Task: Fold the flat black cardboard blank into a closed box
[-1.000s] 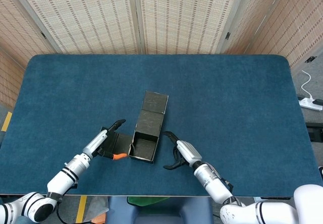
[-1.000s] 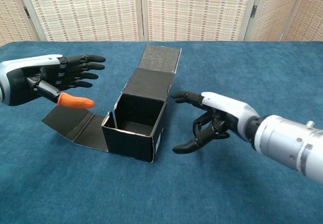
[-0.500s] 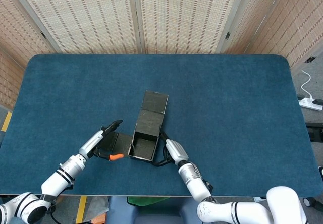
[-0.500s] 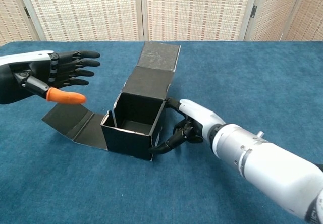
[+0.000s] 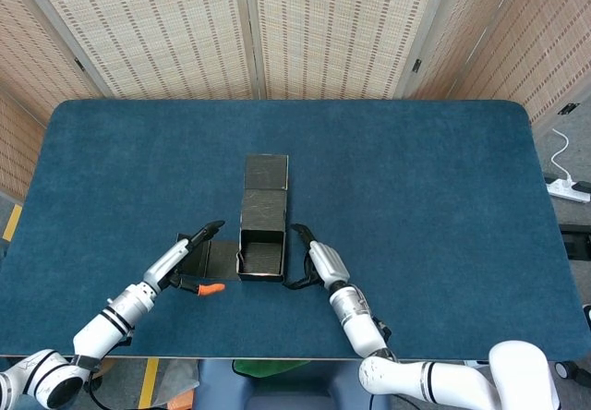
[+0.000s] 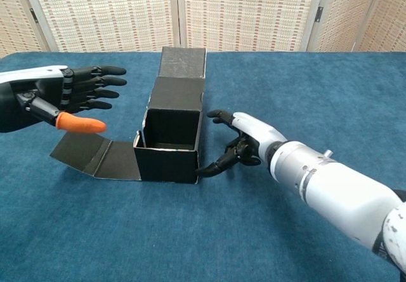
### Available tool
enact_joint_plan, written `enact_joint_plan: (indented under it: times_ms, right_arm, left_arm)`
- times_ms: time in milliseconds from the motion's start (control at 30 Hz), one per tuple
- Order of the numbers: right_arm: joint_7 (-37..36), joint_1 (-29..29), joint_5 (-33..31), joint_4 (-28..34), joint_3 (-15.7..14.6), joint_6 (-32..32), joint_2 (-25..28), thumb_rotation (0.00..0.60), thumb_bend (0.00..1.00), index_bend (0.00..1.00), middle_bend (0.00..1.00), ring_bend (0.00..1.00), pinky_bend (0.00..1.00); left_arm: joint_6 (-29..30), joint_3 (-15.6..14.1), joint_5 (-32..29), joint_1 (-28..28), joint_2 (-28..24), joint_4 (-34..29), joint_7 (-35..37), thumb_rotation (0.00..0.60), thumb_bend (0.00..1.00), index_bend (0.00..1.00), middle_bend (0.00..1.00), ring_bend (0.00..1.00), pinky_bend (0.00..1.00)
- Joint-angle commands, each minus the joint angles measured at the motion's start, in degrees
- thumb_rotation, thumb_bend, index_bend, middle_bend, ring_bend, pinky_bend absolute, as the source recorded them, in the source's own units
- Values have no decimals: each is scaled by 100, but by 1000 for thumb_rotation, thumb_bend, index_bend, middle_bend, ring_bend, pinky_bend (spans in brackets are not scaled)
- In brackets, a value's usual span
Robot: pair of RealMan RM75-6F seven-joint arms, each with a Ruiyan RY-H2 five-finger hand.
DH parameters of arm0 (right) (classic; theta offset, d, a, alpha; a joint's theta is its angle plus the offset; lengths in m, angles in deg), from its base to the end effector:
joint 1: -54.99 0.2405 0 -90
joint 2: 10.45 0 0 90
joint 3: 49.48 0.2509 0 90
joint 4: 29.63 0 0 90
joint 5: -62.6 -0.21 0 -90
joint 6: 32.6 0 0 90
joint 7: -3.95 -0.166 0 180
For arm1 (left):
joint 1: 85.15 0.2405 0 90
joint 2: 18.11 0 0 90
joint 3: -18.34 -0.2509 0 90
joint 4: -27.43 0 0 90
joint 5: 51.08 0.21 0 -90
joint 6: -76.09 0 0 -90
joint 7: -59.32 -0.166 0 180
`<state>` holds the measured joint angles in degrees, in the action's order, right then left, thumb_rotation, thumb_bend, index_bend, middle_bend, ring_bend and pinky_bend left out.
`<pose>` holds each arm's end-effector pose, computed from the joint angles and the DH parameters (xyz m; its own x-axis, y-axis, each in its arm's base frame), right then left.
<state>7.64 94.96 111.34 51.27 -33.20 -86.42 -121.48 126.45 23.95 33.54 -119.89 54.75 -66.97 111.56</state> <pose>-0.0935 -0.3107 -0.1319 -0.2644 -0.5188 0.8130 -0.9586 0.0486 -0.2807 -0.1707 0.3101 0.0223 -0.4119 0.6185 0.6691 0.8547 0.0076 0.5191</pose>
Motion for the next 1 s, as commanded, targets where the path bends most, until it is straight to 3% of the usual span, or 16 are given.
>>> enact_joint_plan:
  times_ms: [33,267,400,500,600,667,767,867,1000]
  right_arm:
    - [-63,66,-46,-126,75,141,-133,600,0,0,0,660,1000]
    - [-3,281,-47,-622,277,150,-591,600,0,0,2,660,1000]
    - [-89,395,50,-1031,438,70,-919,600,0,0,67,672,1000]
    - [-109,521,157,-1484,554,-26,-1225,600,3,9,209,712,1000]
    - [-191,637,232,-1831,695,7,-1412,600,88,175,405,758,1000]
    - [-292,680,331,-1954,810,-24,-1442,600,140,263,484,770,1000]
    - [-481,674,358,-1821,1013,48,-1307,600,183,316,521,775,1000]
    - [-707,625,395,-1454,1189,148,-1064,600,195,345,529,775,1000]
    - [-843,568,349,-1148,1286,249,-890,600,195,354,534,775,1000]
  left_arm:
    - [3,-10,-4,-13,3,19,1,600,224,0,0,0,34]
    - [7,-41,-63,-23,-19,97,86,600,223,0,0,0,33]
    - [67,-93,-42,21,-47,121,167,600,222,0,0,0,34]
    - [192,-128,-32,101,-70,129,216,600,224,0,0,0,37]
    - [505,-127,-41,255,-64,139,49,600,223,0,0,11,113]
    - [885,-80,-102,427,9,162,-279,600,223,72,42,133,313]
    - [1471,-21,-72,665,123,172,-751,600,224,323,265,456,637]
    - [1777,-111,259,764,71,130,-893,600,224,506,447,687,797]
    - [1849,-218,528,764,0,105,-855,600,223,560,524,788,867]
